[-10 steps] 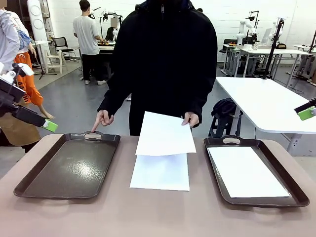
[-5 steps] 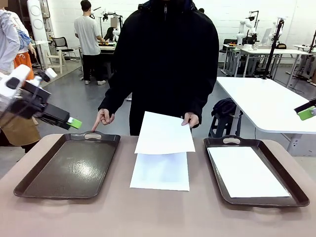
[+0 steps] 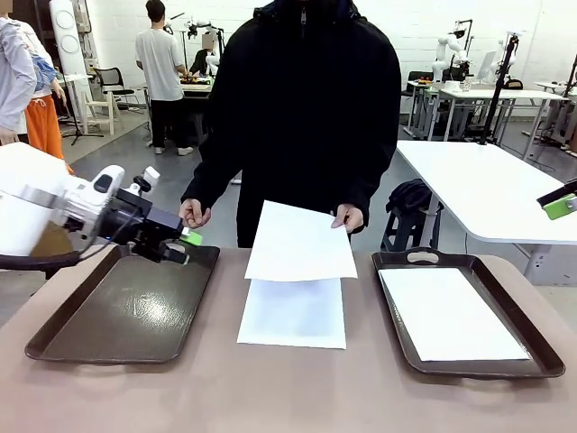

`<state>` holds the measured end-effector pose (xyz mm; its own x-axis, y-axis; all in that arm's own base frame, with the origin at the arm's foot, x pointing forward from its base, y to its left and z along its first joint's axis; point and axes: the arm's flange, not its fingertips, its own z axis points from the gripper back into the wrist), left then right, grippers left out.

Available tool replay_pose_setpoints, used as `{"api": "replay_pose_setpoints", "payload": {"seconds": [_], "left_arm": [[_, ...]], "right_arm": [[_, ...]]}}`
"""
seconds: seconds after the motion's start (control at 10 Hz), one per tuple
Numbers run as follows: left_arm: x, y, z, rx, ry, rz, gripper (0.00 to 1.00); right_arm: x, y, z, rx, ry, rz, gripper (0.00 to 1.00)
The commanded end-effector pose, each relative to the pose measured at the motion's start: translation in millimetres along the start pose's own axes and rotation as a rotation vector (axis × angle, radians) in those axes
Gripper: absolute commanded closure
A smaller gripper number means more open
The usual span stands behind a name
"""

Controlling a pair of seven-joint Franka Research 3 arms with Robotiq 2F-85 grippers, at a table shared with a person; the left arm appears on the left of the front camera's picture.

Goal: Sort the A4 documents.
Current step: Receive the A4 Paper.

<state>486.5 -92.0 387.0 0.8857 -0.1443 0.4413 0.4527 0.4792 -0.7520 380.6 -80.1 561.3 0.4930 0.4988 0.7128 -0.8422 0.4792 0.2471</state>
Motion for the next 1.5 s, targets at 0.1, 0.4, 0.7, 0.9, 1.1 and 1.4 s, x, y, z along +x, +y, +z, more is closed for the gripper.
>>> {"api": "replay_pose_setpoints", "payload": {"seconds": [0.1,0.4,0.7,0.9,1.1,1.4], "left_arm": [[33,12,-26,-0.048,-0.039,0.018,0.0],[53,17,-54,-0.135,-0.062,0.056,0.0],[68,25,-79,-0.161,-0.04,0.072,0.0],[78,28,-89,-0.184,-0.037,0.081,0.0],[84,27,-101,-0.21,-0.026,0.079,0.0],[94,24,-121,-0.235,-0.013,0.079,0.0]], "right_arm": [[0,0,0,-0.002,-0.001,0.0,0.0],[0,0,0,-0.002,-0.001,0.0,0.0],[0,0,0,-0.002,-0.001,0.0,0.0],[0,0,0,-0.002,-0.001,0.0,0.0],[0,0,0,-0.002,-0.001,0.0,0.0],[0,0,0,-0.002,-0.001,0.0,0.0]]}}
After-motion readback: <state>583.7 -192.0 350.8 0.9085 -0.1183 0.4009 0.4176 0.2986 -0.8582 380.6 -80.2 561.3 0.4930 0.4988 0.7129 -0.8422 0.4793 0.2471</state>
